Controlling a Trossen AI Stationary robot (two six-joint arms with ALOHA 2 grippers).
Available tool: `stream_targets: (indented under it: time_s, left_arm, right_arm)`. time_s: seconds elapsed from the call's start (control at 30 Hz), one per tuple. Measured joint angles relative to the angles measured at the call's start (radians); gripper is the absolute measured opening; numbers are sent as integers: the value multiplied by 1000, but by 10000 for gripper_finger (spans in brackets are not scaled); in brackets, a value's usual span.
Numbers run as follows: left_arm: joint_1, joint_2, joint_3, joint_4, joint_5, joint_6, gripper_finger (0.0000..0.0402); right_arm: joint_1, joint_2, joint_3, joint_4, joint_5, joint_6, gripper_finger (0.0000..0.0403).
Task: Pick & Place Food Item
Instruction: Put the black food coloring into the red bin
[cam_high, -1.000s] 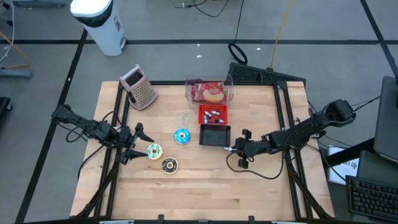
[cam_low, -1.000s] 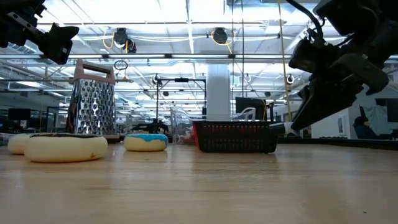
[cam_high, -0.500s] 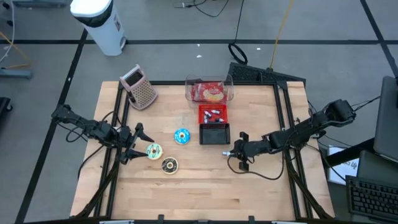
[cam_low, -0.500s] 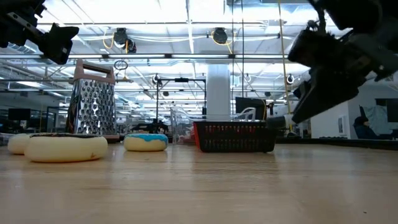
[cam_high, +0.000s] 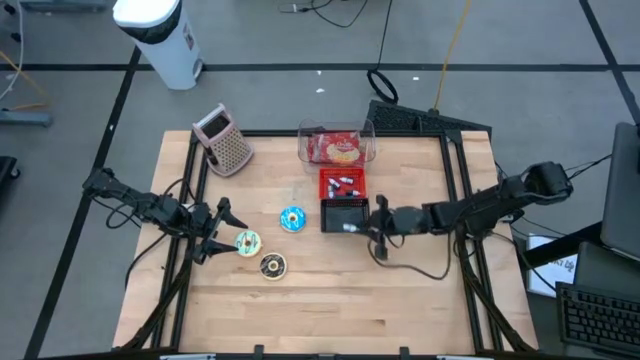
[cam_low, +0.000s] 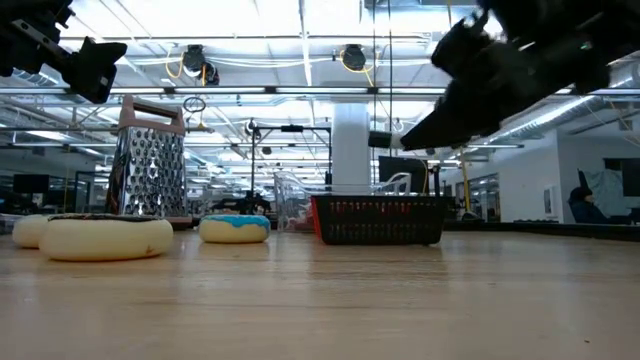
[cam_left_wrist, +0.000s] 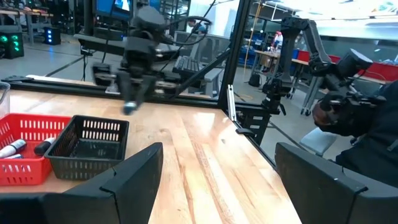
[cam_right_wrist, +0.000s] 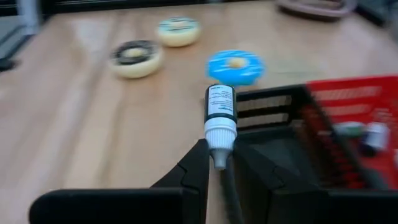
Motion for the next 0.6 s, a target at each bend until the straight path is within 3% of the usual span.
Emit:
stream_targets:
  time_s: [0.3, 0.4, 0.6]
  left_arm:
    - [0, 0, 0, 0, 0, 0, 310]
    - [0, 0, 0, 0, 0, 0, 310]
    - [0, 0, 0, 0, 0, 0, 310]
  right_arm:
    - [-269, 0, 1, -1, -2, -62, 47]
    - [-347, 0, 1, -3, -49, -60, 47]
    - [-406, 0, 1, -3, -104, -60, 47]
